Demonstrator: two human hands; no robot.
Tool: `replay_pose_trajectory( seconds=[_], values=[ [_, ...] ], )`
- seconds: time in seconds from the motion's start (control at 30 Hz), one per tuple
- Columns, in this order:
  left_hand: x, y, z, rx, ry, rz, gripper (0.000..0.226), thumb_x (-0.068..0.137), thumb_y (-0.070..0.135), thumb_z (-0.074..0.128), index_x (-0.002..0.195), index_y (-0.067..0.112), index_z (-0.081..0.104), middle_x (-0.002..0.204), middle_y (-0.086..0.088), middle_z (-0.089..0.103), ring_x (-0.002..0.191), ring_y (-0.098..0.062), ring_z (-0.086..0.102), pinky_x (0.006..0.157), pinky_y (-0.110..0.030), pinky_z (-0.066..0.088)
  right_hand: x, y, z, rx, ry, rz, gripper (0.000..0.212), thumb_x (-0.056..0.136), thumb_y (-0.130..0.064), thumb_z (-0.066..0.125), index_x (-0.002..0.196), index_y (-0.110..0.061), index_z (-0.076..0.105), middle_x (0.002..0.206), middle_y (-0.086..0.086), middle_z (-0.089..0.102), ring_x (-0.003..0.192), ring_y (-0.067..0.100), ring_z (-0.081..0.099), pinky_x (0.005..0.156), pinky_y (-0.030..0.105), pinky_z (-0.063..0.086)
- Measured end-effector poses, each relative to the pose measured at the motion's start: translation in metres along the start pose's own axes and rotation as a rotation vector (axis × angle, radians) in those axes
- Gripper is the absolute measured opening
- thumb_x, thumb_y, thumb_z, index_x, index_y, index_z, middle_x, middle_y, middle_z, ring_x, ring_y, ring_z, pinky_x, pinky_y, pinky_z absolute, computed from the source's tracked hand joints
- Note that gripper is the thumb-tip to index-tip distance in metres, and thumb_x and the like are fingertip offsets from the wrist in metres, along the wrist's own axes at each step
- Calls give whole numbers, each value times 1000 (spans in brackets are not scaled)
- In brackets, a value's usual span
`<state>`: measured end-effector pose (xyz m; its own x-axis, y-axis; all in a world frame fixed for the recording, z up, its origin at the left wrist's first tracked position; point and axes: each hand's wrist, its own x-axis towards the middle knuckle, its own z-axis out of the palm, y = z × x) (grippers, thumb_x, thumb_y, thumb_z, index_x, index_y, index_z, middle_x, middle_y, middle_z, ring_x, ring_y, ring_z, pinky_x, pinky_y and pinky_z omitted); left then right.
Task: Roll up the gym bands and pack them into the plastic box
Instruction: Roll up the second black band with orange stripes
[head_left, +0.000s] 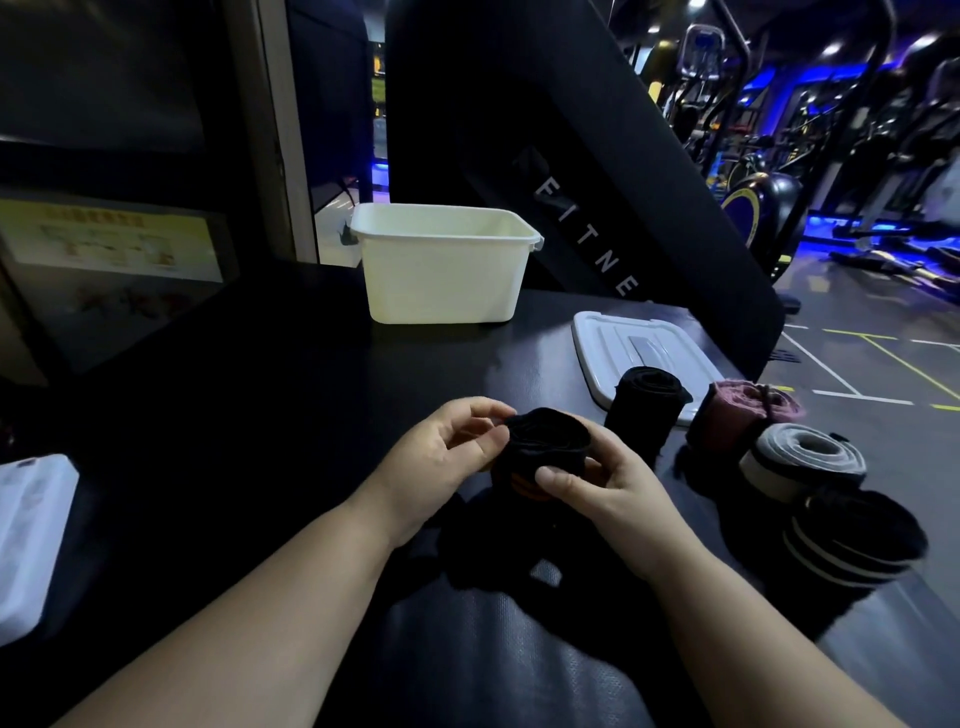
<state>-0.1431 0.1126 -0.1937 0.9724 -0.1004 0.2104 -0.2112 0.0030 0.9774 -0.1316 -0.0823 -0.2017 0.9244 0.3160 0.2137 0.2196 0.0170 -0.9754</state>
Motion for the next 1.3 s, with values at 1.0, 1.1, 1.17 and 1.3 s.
replay_pose_trajectory(
  seconds=[1.0,1.1,1.17,1.3],
  values=[
    [14,-10,1,406,-249,55,71,77,12,81,125,46,40,122,11,62,113,2,58,95,-10,40,5,8,-2,-805,35,-84,82,59,-39,90,127,-17,50,109,0,68,103,18,63,88,35,49],
    [9,-13,2,384,-239,60,74,76,19,81,132,42,38,129,7,58,116,2,56,96,-8,39,3,10,-3,-756,38,-54,80,58,-37,91,126,-20,52,107,-4,69,100,13,64,87,33,51],
    [5,-14,2,364,-206,65,77,77,12,80,136,38,37,131,5,56,116,4,55,92,-6,40,3,11,-2,-671,27,-25,78,57,-36,92,123,-23,53,105,-6,69,96,8,66,87,35,53],
    [1,-10,-2,350,-155,87,83,76,7,81,137,40,37,128,7,55,113,4,57,91,-6,40,2,10,2,-522,5,13,68,51,-44,85,111,-32,55,101,-11,69,89,2,68,85,37,56]
  ],
)
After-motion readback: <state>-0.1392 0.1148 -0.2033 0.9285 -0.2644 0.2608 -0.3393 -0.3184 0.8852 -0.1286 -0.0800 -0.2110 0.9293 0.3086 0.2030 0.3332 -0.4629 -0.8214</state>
